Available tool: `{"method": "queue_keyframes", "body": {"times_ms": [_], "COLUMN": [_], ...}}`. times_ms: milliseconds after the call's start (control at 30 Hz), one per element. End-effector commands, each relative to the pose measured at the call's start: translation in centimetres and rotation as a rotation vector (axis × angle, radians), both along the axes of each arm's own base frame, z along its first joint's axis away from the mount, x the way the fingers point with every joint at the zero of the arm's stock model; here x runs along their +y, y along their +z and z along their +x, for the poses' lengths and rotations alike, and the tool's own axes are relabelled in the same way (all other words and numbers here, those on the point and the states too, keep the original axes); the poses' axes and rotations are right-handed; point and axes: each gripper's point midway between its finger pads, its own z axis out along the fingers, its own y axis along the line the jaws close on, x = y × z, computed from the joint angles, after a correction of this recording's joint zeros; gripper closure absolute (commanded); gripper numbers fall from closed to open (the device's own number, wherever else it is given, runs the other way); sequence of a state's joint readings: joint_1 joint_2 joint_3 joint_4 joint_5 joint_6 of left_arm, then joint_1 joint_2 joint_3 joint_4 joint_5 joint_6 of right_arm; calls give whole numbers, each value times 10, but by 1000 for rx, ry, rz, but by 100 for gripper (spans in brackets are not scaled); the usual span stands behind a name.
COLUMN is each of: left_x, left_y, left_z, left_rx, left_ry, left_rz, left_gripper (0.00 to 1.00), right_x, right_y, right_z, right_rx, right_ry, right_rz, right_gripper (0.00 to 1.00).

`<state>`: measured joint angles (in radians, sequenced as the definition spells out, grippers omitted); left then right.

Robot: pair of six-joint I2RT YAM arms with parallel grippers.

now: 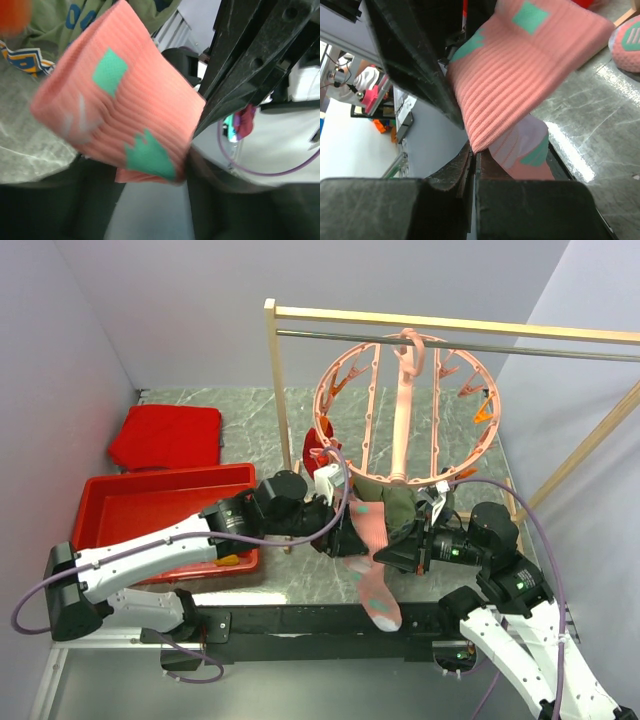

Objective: Remove the socks clipped to the hanger

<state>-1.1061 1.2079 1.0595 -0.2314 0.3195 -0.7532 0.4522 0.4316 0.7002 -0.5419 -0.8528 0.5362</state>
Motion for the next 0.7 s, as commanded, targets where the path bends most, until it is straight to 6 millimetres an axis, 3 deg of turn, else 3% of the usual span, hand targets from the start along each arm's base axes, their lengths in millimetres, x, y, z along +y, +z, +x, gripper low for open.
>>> {"method": "queue_keyframes", "body": {"times_ms": [0, 100, 133, 167, 333, 533, 567, 633, 667], "left_x": [-5, 5, 9, 16, 48, 115, 130, 163, 176], "left_y": [30, 33, 30, 30, 14, -27, -23, -36, -29], "left_z": [5, 10, 13, 15, 33, 66, 76, 83, 90], "left_rx": [-66, -95, -99, -103, -81, -21, -34, 5, -10], "left_ry": [3, 50, 76, 107, 298, 639, 722, 854, 929], "left_rz": [-54, -61, -46, -35, 52, 308, 343, 461, 470], "left_gripper": [56, 71, 89, 97, 99, 99, 99, 99, 99], "right_x": [4, 3, 3, 3, 3, 3, 3, 3, 3], "right_y": [16, 13, 12, 11, 6, 1, -1, -1, 0], "right_z": [5, 6, 7, 7, 9, 9, 10, 8, 8], "right_rx": [-76, -76, -73, -70, -59, -53, -49, -48, -50], "right_ry": [8, -4, -3, -1, -3, 6, 7, 14, 13], "right_rz": [40, 27, 24, 21, 4, -20, -22, -20, -21], "right_gripper": [100, 89, 87, 84, 64, 61, 61, 61, 61]}}
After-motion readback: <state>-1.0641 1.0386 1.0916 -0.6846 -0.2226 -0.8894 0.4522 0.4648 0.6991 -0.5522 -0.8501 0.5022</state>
